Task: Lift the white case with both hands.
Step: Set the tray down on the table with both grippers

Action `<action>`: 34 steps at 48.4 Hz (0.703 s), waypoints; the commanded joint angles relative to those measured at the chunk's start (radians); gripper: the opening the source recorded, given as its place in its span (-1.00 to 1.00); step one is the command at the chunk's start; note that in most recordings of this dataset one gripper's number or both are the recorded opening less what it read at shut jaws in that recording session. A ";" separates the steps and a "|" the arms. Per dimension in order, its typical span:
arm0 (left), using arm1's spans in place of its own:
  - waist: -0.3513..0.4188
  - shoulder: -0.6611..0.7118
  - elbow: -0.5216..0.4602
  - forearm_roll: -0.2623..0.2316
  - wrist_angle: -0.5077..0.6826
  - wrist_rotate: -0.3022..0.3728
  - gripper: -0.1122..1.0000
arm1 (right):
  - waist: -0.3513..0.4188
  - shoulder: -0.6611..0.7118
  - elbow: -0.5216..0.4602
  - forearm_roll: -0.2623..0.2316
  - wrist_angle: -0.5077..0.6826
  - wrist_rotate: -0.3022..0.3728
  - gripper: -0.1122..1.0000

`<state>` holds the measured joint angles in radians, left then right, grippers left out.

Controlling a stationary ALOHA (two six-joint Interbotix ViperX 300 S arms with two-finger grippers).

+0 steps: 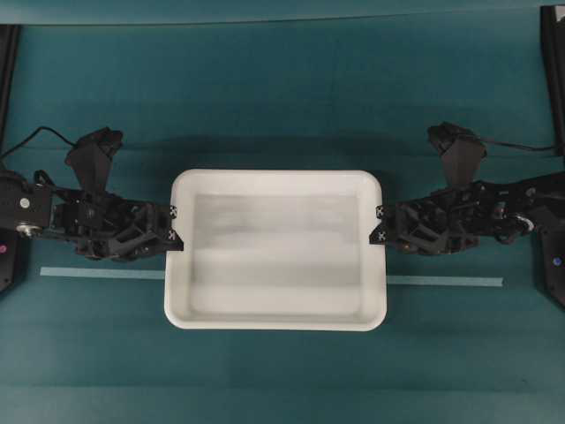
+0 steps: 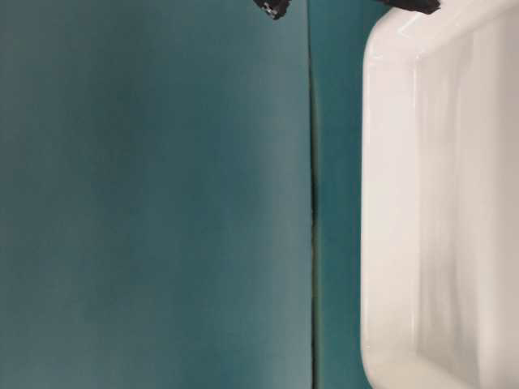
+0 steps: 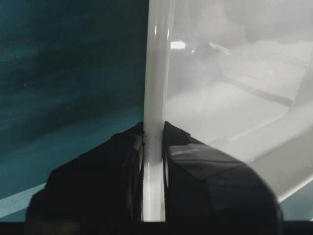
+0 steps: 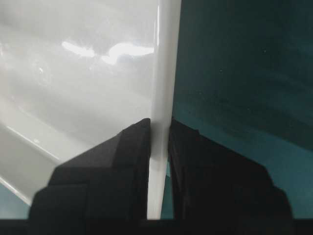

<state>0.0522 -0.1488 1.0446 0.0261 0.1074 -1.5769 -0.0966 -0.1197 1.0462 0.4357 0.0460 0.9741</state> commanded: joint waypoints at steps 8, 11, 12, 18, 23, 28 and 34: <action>0.008 0.054 0.051 0.003 0.015 -0.002 -0.71 | -0.012 0.061 0.066 -0.008 0.021 -0.020 -0.62; 0.006 0.054 0.051 0.002 -0.003 0.002 -0.71 | -0.012 0.061 0.064 -0.008 0.021 -0.020 -0.62; 0.006 0.052 0.052 0.003 -0.011 0.002 -0.71 | -0.012 0.060 0.063 -0.006 0.021 -0.020 -0.62; 0.005 0.054 0.052 0.003 -0.054 0.002 -0.71 | -0.012 0.058 0.052 -0.008 0.023 -0.020 -0.62; 0.003 0.052 0.049 0.003 -0.063 0.003 -0.64 | -0.012 0.051 0.041 -0.006 0.035 -0.020 -0.62; 0.003 0.052 0.043 0.003 -0.063 0.002 -0.29 | -0.011 0.044 0.037 -0.006 0.043 -0.020 -0.46; 0.003 0.051 0.035 0.003 -0.063 0.003 0.35 | -0.005 0.037 0.032 -0.008 0.038 -0.020 0.09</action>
<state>0.0506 -0.1273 1.0738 0.0261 0.0368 -1.5769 -0.1012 -0.1197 1.0523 0.4326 0.0614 0.9633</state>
